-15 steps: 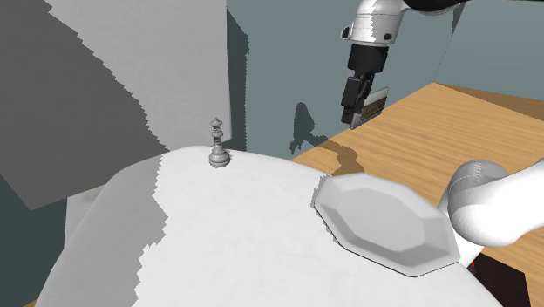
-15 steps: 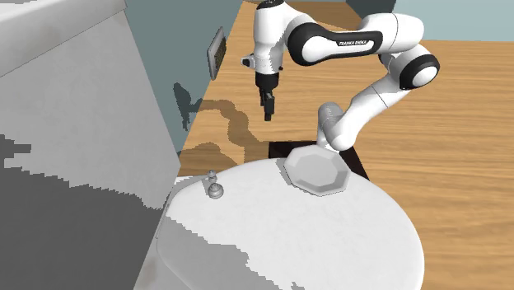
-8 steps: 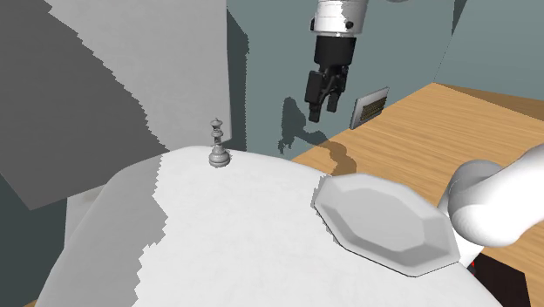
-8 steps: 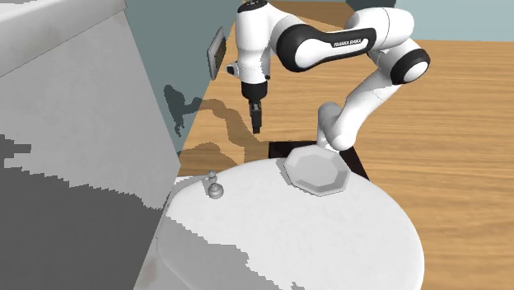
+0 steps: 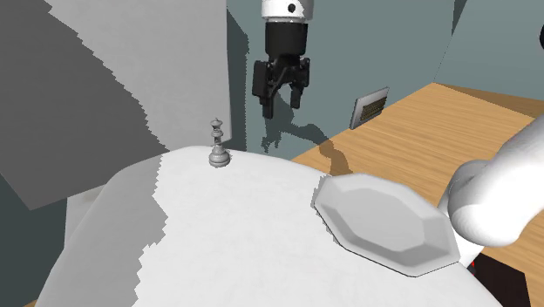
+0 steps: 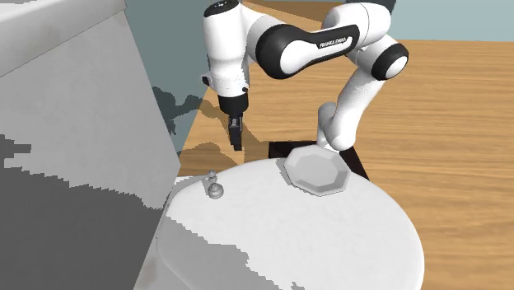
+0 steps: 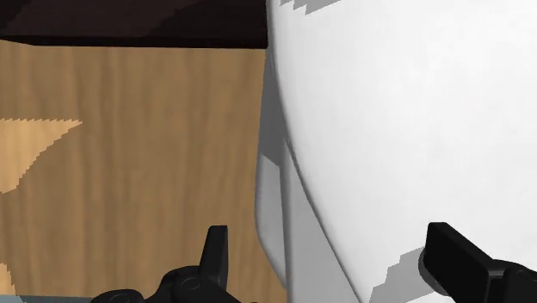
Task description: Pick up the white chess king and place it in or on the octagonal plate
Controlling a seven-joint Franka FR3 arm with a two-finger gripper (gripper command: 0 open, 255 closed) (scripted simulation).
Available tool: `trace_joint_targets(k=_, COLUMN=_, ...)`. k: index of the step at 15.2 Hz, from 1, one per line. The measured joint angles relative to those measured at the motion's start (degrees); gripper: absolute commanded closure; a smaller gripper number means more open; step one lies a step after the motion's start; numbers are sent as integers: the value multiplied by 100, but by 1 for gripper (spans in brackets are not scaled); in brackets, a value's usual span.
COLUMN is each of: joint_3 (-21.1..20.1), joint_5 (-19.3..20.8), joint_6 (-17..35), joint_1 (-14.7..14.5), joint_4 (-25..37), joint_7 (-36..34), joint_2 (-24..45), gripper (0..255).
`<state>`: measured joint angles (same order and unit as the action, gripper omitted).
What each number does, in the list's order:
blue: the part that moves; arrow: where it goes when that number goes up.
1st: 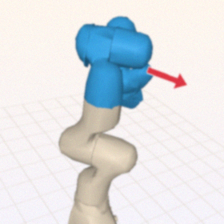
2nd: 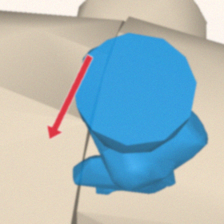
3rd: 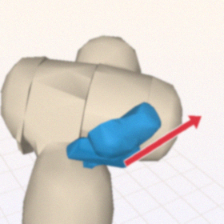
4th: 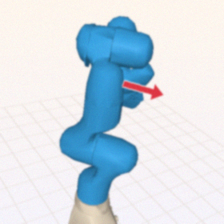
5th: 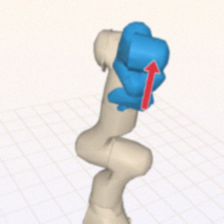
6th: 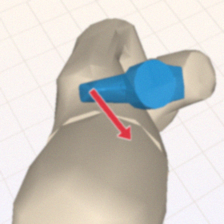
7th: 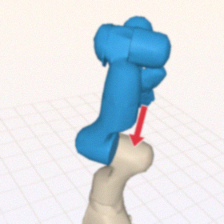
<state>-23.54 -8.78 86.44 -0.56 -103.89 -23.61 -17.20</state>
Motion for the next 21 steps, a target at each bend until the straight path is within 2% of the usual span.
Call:
trace_joint_targets(k=5, joint_3=-550, joint_5=346, joint_6=-229, joint_1=-121, joint_4=1308, joint_7=-961, joint_2=1201, gripper=0)
trace_joint_targets(k=8, joint_3=-827, joint_5=759, joint_6=-517, joint_1=-349, joint_4=2395, joint_7=-1571, joint_2=2143, gripper=0)
trace_joint_targets(k=10, joint_3=-953, joint_5=1080, joint_6=-775, joint_1=-610, joint_4=3199, joint_7=-1944, joint_2=2791, gripper=0)
trace_joint_targets(k=12, joint_3=-965, joint_5=1148, joint_6=-716, joint_1=-678, joint_4=3257, joint_7=-2051, joint_2=2940, gripper=0)
trace_joint_targets(k=18, joint_3=-955, joint_5=1049, joint_6=-229, joint_1=-606, joint_4=2619, joint_7=-2028, joint_2=2769, gripper=0)
trace_joint_targets(k=21, joint_3=-953, joint_5=1032, joint_6=-161, joint_1=-593, joint_4=2526, joint_7=-2020, joint_2=2737, gripper=0)
